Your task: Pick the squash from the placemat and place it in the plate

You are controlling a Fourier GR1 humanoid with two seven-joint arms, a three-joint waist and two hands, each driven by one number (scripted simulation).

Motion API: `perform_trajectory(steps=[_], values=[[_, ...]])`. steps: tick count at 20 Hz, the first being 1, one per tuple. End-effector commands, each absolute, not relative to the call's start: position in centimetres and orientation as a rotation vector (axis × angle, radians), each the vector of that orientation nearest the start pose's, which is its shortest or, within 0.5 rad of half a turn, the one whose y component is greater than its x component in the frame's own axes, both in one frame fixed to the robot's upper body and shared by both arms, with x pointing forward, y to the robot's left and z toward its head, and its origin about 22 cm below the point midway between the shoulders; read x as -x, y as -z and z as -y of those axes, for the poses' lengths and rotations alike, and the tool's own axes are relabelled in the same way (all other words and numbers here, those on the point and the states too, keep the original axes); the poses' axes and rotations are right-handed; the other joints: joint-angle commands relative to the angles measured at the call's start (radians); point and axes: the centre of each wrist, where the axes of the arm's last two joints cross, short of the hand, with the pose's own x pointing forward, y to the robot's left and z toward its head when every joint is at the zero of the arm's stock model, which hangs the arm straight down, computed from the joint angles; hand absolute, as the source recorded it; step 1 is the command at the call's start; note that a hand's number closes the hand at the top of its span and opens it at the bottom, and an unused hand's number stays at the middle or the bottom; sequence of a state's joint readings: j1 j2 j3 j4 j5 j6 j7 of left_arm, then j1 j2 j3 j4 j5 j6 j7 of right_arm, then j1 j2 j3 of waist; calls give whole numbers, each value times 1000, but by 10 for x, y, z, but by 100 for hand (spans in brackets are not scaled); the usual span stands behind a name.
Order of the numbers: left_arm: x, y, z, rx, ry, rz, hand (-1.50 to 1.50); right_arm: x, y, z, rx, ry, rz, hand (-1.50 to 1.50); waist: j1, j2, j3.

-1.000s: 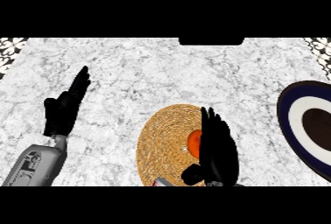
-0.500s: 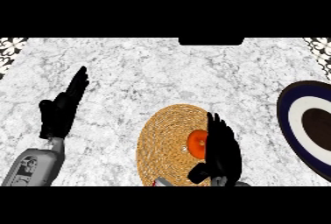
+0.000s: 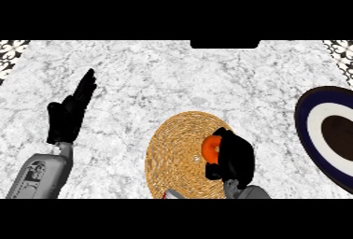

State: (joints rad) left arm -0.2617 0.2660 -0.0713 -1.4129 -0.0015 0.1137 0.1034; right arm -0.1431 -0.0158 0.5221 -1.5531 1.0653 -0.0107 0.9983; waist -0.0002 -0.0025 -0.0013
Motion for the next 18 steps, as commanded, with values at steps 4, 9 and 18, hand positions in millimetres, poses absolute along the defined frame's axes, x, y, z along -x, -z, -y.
perform_trajectory(steps=[4, 9, 18], values=[[-312, -41, -251, -219, 223, 1559, 0, -248, -24, 89, 1000, -735, 943, 150, 1, 3, 1], [-299, -35, -278, -288, 158, 1544, 0, -212, -12, 256, 991, -755, 857, 150, -89, -1, 8], [-290, -30, -291, -309, 107, 1513, 0, -203, -74, 397, 1154, -618, 1078, 150, -135, -26, 13]])
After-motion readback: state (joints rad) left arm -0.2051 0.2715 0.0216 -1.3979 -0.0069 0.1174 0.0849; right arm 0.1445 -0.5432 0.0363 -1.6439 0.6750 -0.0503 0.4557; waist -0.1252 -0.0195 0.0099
